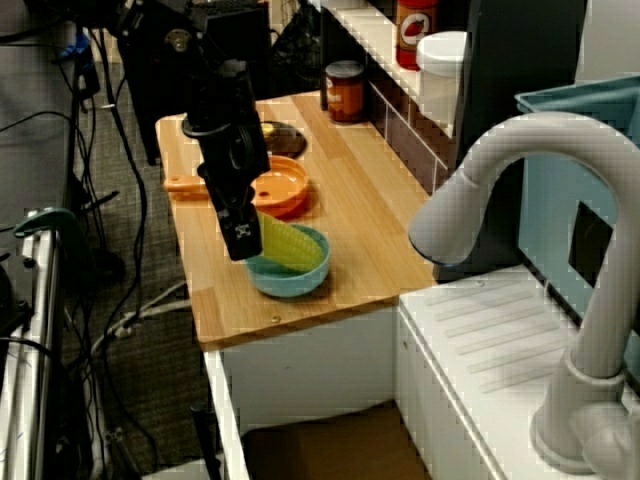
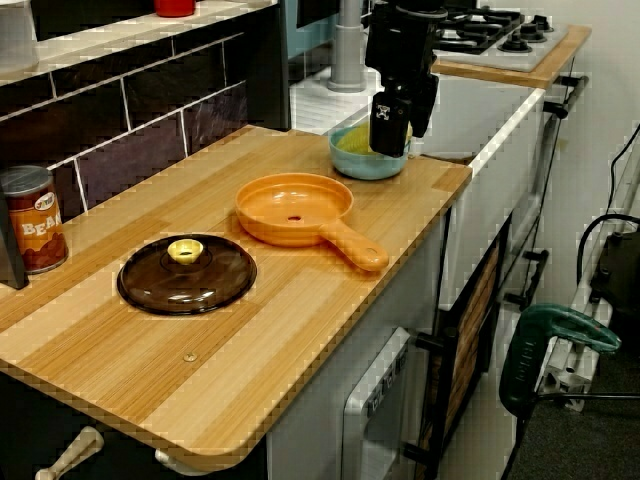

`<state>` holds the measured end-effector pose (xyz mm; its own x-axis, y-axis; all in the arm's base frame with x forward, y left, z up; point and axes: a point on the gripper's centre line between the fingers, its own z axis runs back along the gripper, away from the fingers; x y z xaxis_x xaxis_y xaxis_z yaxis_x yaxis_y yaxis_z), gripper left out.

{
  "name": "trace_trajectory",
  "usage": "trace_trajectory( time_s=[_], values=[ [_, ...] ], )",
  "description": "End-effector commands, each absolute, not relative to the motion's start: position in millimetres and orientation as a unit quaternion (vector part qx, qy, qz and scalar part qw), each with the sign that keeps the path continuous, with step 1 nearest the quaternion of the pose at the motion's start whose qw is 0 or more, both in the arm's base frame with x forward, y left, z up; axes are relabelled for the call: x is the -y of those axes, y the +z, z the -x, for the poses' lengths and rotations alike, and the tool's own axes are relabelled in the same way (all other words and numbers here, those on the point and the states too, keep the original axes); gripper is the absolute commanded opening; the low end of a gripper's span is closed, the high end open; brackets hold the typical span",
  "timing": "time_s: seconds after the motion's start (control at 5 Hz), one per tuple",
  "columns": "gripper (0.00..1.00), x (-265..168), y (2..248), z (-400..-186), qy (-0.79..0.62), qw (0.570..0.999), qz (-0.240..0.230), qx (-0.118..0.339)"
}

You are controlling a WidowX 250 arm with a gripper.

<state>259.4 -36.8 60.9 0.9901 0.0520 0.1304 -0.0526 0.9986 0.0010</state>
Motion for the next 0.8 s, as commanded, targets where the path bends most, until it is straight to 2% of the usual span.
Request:
trace_trajectory(
  time_s=[0.0,0.6],
  values=[
    [0.0,33.3,66.1,-258.4,0.024,0.997,0.003,0.073],
    [0.0,27.9,82.3,-258.4,0.034,0.996,0.017,0.078]
  ],
)
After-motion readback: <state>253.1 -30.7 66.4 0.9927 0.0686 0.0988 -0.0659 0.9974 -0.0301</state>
